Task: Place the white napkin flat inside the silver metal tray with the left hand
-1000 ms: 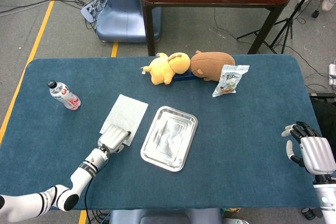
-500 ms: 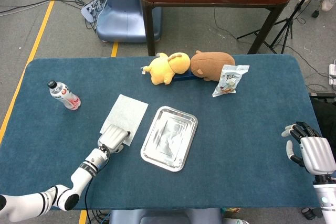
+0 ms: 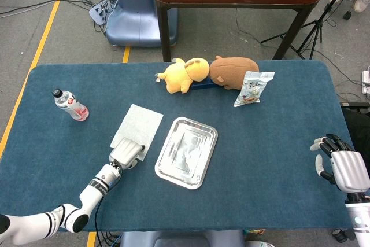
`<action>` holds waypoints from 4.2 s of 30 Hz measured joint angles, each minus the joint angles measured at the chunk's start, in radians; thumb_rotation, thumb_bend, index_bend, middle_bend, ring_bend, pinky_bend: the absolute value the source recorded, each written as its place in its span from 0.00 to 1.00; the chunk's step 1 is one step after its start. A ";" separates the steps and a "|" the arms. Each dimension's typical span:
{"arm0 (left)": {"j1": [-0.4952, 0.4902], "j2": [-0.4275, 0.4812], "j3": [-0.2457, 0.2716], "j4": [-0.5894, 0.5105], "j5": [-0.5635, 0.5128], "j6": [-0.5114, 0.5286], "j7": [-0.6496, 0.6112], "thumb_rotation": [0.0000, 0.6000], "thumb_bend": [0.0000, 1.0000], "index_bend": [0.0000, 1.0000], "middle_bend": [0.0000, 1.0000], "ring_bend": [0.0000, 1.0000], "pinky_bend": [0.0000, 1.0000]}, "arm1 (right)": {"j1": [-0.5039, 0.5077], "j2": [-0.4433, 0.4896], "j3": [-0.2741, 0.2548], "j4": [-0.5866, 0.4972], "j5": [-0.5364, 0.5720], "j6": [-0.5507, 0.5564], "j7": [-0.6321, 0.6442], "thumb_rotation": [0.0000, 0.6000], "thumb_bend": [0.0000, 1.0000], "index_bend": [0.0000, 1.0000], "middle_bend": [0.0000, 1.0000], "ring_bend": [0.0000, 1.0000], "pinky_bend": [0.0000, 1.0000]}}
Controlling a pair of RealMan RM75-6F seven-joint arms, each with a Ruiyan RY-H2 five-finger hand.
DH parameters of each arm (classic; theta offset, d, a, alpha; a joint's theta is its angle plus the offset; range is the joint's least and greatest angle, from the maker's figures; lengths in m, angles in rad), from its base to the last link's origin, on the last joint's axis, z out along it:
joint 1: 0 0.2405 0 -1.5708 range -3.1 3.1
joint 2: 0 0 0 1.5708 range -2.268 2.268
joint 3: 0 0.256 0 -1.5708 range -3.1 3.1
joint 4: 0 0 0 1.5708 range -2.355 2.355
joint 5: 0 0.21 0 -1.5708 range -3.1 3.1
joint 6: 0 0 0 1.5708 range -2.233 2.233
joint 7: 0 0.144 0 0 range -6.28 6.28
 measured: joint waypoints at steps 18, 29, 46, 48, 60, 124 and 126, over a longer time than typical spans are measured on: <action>0.009 -0.027 0.006 0.047 0.064 0.028 -0.079 1.00 0.26 0.51 1.00 0.87 0.89 | 0.001 0.001 0.001 0.000 0.001 -0.002 0.003 1.00 0.62 0.43 0.34 0.18 0.29; 0.014 -0.044 0.003 0.073 0.087 0.043 -0.101 1.00 0.26 0.47 1.00 0.87 0.89 | 0.001 0.002 0.001 0.000 0.001 -0.001 0.003 1.00 0.62 0.43 0.34 0.18 0.29; 0.020 -0.070 -0.008 0.107 0.095 0.058 -0.101 1.00 0.26 0.49 1.00 0.88 0.90 | 0.001 0.004 0.001 0.000 0.001 -0.002 0.008 1.00 0.62 0.43 0.34 0.18 0.29; 0.021 -0.072 -0.009 0.110 0.096 0.058 -0.104 1.00 0.26 0.49 1.00 0.88 0.90 | 0.001 0.004 0.001 0.000 0.001 -0.003 0.008 1.00 0.62 0.43 0.34 0.18 0.29; 0.024 -0.082 -0.013 0.130 0.098 0.056 -0.114 1.00 0.32 0.51 1.00 0.89 0.90 | 0.002 0.004 0.001 0.001 0.002 -0.003 0.009 1.00 0.62 0.43 0.35 0.18 0.29; 0.037 -0.078 -0.028 0.112 0.140 0.095 -0.194 1.00 0.63 0.58 1.00 0.90 0.91 | -0.003 0.011 0.004 0.001 0.004 0.004 0.023 1.00 0.62 0.43 0.35 0.18 0.29; 0.039 -0.065 -0.032 0.086 0.139 0.099 -0.196 1.00 0.64 0.58 1.00 0.90 0.91 | -0.003 0.011 0.004 0.001 0.002 0.005 0.023 1.00 0.62 0.43 0.35 0.18 0.29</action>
